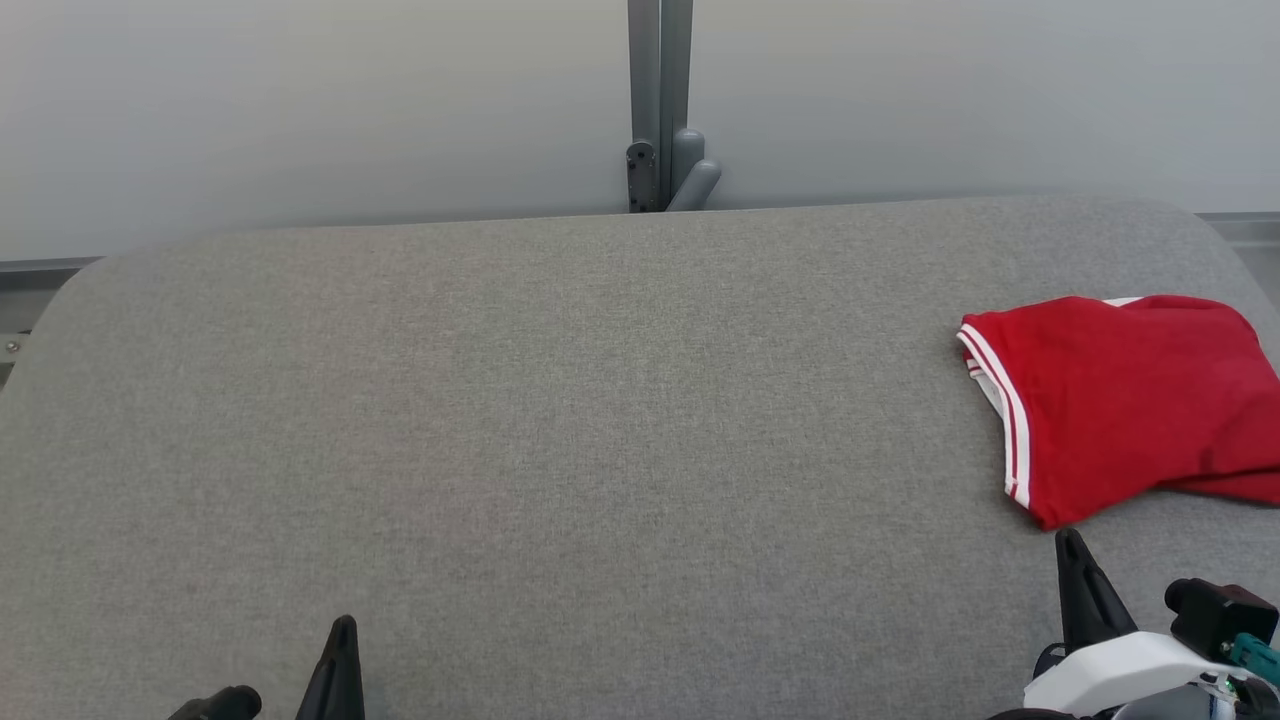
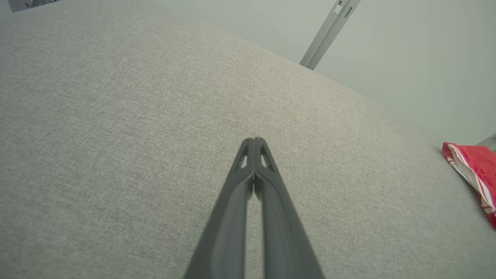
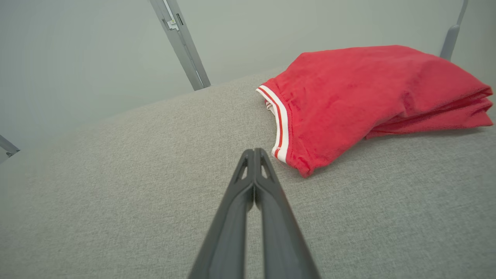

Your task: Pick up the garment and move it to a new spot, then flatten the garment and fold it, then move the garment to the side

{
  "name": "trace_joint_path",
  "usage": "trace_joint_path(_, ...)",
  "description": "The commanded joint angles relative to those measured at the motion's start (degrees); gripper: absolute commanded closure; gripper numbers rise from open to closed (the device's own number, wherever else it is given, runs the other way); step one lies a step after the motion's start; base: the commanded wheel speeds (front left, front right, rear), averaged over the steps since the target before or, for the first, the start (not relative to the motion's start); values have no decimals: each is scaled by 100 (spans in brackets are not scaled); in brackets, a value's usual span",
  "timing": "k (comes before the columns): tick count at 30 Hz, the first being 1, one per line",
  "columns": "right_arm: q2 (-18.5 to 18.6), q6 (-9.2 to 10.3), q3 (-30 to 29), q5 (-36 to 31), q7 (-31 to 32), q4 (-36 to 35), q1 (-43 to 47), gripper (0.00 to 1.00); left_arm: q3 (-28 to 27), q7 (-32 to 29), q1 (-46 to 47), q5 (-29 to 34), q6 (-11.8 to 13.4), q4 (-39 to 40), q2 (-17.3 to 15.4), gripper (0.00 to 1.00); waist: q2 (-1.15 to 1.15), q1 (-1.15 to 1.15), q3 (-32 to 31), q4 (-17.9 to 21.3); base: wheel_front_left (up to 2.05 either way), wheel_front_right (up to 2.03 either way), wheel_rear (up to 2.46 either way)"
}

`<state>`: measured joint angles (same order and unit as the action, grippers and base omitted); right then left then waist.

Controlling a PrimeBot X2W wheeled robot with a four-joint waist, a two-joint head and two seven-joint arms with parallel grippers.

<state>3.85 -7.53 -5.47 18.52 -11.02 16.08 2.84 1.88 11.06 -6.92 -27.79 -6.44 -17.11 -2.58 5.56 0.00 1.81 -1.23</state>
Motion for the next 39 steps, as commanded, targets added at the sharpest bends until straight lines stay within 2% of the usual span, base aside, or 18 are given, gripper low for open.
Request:
trace_joint_path(1, 12, 1, -17, 297, 63, -62, -181, 100, -55, -59, 201, -257, 47, 93, -16, 100, 3, 0, 6, 2, 0, 0, 0)
trace_joint_path(22, -15, 2, -31, 2285, 520, 45, -567, 100, -307, -545, 658, -1992, 127, 159, -32, 100, 3, 0, 73, 25, 0, 0, 0)
trace_joint_path(39, -30, 3, -50, 3517, 817, 131, -818, 100, -468, -853, 937, -3074, 186, 207, -41, 100, 2, 0, 124, 43, 0, 0, 0)
